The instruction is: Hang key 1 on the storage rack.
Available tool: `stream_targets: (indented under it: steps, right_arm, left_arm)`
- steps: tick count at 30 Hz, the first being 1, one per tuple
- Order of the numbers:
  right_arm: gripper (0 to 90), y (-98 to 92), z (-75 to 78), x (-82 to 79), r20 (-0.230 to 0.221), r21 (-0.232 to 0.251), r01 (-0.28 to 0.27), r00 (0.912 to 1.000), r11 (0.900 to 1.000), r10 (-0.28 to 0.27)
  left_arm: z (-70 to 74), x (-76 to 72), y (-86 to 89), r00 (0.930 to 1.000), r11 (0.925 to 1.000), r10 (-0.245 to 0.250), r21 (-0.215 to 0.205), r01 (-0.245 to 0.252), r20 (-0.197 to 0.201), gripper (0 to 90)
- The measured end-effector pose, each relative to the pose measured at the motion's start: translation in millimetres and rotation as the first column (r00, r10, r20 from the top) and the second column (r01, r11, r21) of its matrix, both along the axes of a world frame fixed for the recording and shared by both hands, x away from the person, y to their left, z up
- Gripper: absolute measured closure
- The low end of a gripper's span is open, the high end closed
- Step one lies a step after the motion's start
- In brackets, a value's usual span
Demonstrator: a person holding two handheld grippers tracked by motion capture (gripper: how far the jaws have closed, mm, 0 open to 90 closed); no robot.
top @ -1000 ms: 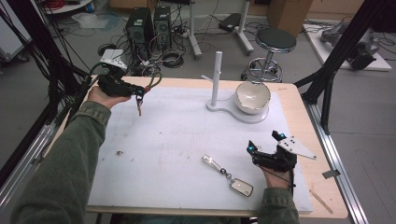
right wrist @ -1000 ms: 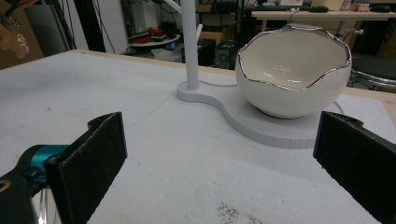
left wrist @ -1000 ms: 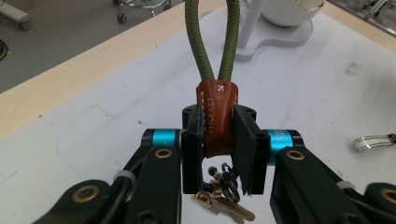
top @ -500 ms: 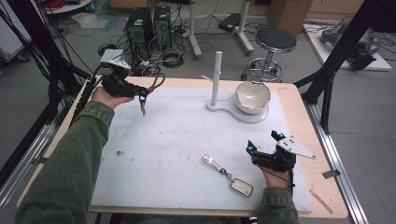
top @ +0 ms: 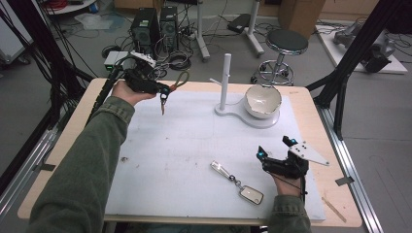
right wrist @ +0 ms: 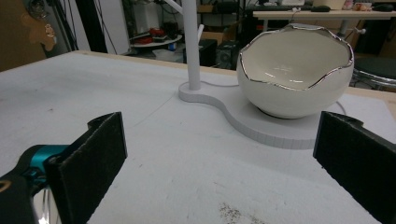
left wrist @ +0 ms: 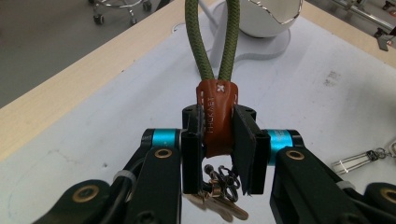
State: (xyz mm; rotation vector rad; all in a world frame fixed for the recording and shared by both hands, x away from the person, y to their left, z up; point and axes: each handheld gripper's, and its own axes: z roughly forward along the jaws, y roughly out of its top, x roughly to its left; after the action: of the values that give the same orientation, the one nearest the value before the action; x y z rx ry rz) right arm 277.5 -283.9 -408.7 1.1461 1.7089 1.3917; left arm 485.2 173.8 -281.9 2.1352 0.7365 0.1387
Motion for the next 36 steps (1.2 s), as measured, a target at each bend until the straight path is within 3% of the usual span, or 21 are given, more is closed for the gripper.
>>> stream_targets:
  steps: [10, 16, 25, 28, 36]
  right_arm:
    - [1.5, -1.1, 0.1, 0.3, 0.001, 0.012, -0.001, 1.0, 1.0, 0.001]
    - [1.5, -1.6, 0.1, 0.6, 0.0, 0.016, -0.002, 1.0, 1.0, 0.002]
    - [1.5, -0.9, 0.1, 0.5, -0.004, 0.016, -0.007, 1.0, 1.0, 0.007]
    - [1.5, -1.0, -0.2, 0.9, -0.006, 0.015, -0.006, 1.0, 1.0, 0.006]
    - [1.5, -1.1, -0.2, 0.9, -0.007, 0.016, -0.007, 1.0, 1.0, 0.007]
  left_arm:
    - [6.8, 13.4, -38.6, 0.9984, 0.9986, -0.053, 0.002, 0.053, -0.021, 73.6]
    - [6.9, 19.3, -50.2, 0.9972, 0.9976, -0.069, 0.005, 0.069, -0.03, 73.6]
    - [-4.9, 28.1, -57.6, 0.9961, 0.9979, -0.065, -0.008, 0.065, -0.059, 73.7]
    - [-10.0, 32.5, -58.9, 0.9954, 0.9976, -0.068, 0.007, 0.069, -0.067, 73.7]
    - [-24.3, 41.2, -68.4, 0.9944, 0.9979, -0.063, -0.021, 0.061, -0.085, 73.7]
